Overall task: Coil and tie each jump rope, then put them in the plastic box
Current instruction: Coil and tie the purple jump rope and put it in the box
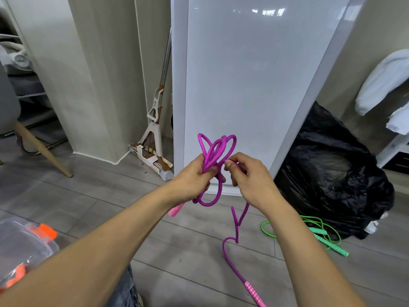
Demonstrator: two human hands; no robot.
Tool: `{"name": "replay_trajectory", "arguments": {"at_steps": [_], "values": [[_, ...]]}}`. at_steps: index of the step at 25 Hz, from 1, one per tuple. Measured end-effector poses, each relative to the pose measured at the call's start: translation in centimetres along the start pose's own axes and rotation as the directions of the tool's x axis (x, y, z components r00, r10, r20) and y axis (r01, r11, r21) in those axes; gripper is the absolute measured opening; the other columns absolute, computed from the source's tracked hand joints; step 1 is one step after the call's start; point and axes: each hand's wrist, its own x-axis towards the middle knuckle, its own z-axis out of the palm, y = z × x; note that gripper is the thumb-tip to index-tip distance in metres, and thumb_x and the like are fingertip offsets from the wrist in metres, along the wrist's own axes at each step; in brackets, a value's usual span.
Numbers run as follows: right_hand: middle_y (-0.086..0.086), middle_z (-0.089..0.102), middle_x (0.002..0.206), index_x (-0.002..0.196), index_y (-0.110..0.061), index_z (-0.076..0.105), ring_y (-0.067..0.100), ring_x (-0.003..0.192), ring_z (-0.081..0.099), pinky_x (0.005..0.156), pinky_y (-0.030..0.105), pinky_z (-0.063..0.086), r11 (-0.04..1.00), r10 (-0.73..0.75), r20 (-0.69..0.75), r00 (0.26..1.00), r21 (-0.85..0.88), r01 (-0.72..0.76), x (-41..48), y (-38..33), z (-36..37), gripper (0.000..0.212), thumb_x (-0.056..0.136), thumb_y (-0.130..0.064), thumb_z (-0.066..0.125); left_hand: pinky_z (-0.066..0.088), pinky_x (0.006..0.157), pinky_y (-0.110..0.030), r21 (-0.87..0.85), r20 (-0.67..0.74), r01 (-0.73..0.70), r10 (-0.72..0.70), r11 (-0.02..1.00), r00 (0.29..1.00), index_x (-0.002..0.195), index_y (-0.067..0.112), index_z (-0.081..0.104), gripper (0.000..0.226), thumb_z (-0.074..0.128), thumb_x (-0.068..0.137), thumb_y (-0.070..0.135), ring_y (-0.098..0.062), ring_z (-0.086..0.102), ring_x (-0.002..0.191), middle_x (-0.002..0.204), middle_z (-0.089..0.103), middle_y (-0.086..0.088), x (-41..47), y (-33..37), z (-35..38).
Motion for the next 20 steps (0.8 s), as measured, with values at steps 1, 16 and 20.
{"name": "replay_trajectory", "arguments": {"at_steps": [1,16,20], "values": [[-0.003,0.058,0.058,0.089,-0.022,0.066,0.005,0.052,0.049,0.050,0.013,0.037,1.000,0.006,-0.010,1.000,0.011,-0.006,0.1,0.0,0.0,0.019,0.101,-0.031,0.054,0.044,0.056,-0.033,0.002,0.011,-0.009,0.009,1.000,1.000,0.112,0.025,0.053,0.010,0.047,0.103,0.025,-0.016,0.048,0.060,0.090,0.074,0.000,-0.1,0.1,0.3],[-0.002,0.060,0.063,0.080,-0.023,0.068,0.011,0.056,0.053,0.051,0.022,0.038,0.970,0.199,0.021,0.980,-0.147,-0.194,0.3,2.9,-2.6,0.027,0.098,-0.039,0.056,0.043,0.048,-0.029,-0.404,-0.269,0.129,-0.252,0.906,0.930,0.098,0.012,0.048,0.006,0.044,0.102,0.009,-0.012,0.042,0.048,0.065,0.046,-0.001,1.8,-0.8,-1.7],[-0.002,0.059,0.067,0.078,-0.023,0.067,0.015,0.061,0.055,0.053,0.025,0.038,0.928,0.273,-0.012,0.962,-0.261,-0.267,0.3,4.3,-3.9,0.029,0.099,-0.037,0.054,0.039,0.047,-0.027,-0.369,-0.575,0.091,-0.304,0.925,0.760,0.093,0.010,0.046,0.007,0.042,0.099,0.007,-0.016,0.041,0.049,0.065,0.044,-0.005,2.4,-2.3,-3.5]]}}
